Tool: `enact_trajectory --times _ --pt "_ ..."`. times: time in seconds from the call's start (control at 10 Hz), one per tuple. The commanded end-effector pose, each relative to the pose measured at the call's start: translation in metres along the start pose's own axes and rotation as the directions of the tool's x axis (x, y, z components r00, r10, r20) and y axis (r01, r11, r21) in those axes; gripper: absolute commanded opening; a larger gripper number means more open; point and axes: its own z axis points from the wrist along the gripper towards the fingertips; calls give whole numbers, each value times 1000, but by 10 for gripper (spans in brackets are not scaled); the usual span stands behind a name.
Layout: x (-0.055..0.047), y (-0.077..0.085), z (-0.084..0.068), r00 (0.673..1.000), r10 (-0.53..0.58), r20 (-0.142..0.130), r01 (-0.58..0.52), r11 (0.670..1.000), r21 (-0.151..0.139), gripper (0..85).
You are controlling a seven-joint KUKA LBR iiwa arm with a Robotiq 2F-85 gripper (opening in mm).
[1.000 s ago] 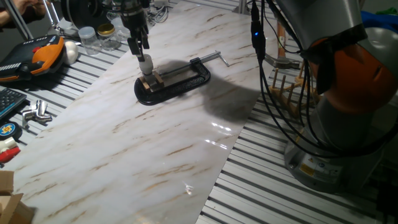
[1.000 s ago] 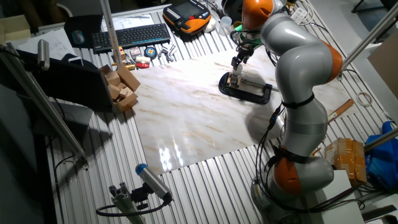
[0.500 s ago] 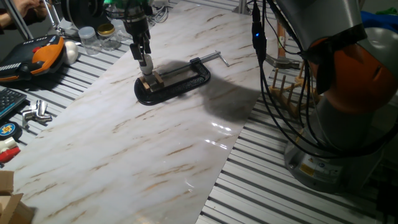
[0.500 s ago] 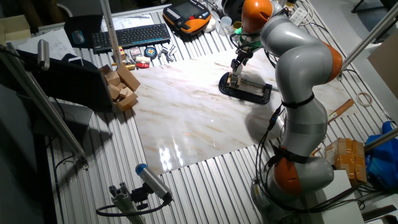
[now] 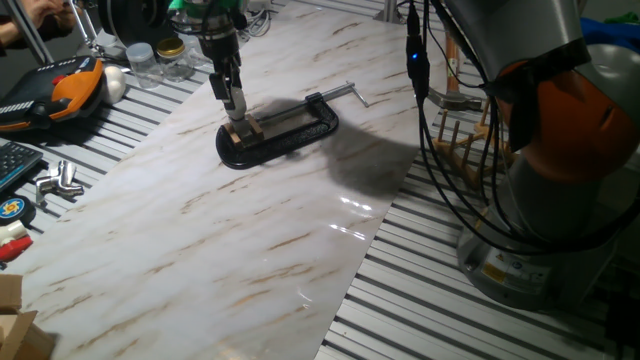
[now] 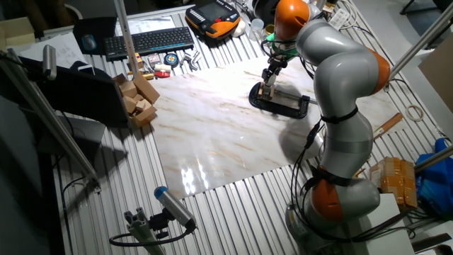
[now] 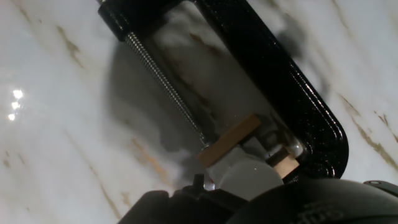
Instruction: Take out the light bulb by rotating it
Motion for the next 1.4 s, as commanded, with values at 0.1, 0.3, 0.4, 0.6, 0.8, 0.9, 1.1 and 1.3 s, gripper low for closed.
enact_trajectory --times 0.1,0.3,0.4,0.6,0.8,0.9,1.1,1.3 --pt "1 2 0 1000 -19 -16 18 1000 -11 680" --pt "1 2 0 999 -28 -21 28 1000 -12 510" --pt "1 2 0 999 -29 -22 29 1000 -9 510" --pt "1 2 0 999 -39 -26 38 999 -11 510" --pt "1 2 1 999 -40 -28 40 999 -10 510" --pt "1 2 1 998 -48 -28 48 999 -9 510" --pt "1 2 1 997 -71 -23 71 997 -9 510" --pt "1 2 1 995 -94 -31 93 996 -14 510"
